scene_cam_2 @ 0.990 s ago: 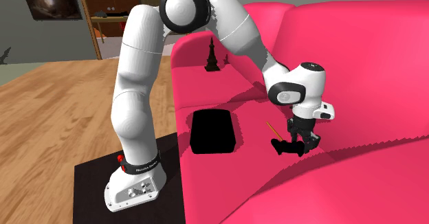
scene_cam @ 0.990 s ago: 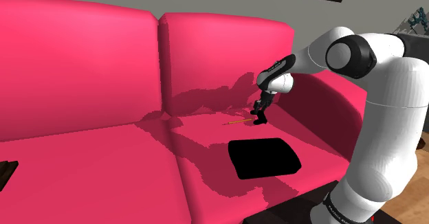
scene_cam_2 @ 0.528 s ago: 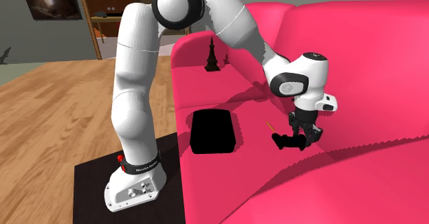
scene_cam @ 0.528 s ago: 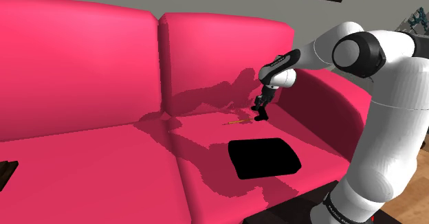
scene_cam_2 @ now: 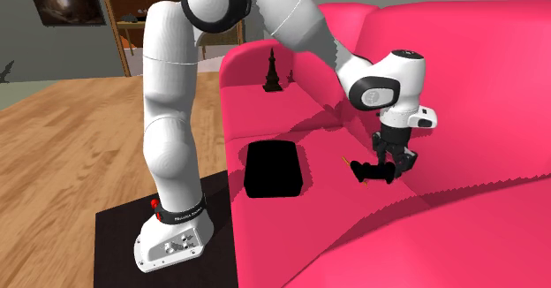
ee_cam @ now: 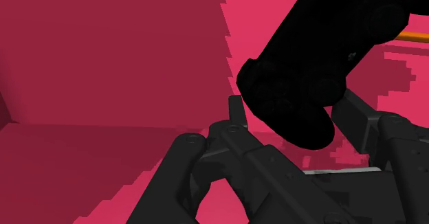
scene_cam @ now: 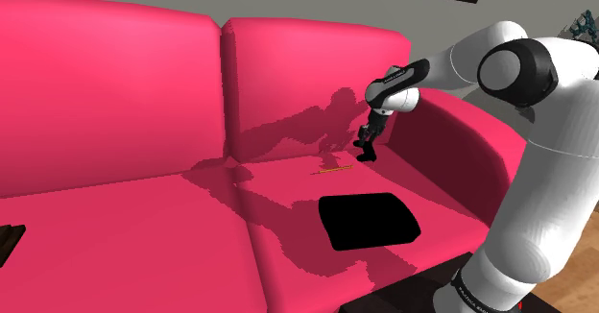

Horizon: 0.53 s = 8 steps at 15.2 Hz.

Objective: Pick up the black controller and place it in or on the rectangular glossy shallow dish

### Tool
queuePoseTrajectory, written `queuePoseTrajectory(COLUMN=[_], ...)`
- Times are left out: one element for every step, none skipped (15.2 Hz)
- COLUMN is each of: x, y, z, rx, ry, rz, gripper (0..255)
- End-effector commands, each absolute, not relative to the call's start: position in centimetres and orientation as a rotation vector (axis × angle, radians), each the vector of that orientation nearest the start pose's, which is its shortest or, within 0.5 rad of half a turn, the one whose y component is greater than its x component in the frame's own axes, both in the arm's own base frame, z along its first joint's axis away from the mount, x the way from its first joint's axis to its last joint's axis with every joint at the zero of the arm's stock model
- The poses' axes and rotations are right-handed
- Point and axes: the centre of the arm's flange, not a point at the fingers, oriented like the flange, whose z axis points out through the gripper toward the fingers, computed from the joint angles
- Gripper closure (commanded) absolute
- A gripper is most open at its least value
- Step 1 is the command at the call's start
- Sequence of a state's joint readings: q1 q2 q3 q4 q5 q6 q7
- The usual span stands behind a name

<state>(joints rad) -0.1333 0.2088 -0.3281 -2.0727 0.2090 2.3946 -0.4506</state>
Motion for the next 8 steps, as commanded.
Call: queuePoseTrajectory(x=[53.3, 53.3, 53.3, 53.3, 53.3, 53.3, 53.3, 53.3], y=[-25.9, -25.9, -25.9, -25.9, -25.9, -25.9, -25.9, -25.9], z=[35.8, 36.4, 36.9, 37.4, 37.9, 38.5, 39.0, 39.4], rx=[-3.105, -3.105, -3.105, -3.105, -3.105, -3.105, -3.105, -3.105], ry=[0.225, 0.225, 0.225, 0.225, 0.225, 0.225, 0.225, 0.225], rz=[-0.237, -0.237, -0.237, -0.237, -0.237, -0.237, -0.237, -0.237], gripper=[255, 255, 255, 255, 255, 255, 255, 255])
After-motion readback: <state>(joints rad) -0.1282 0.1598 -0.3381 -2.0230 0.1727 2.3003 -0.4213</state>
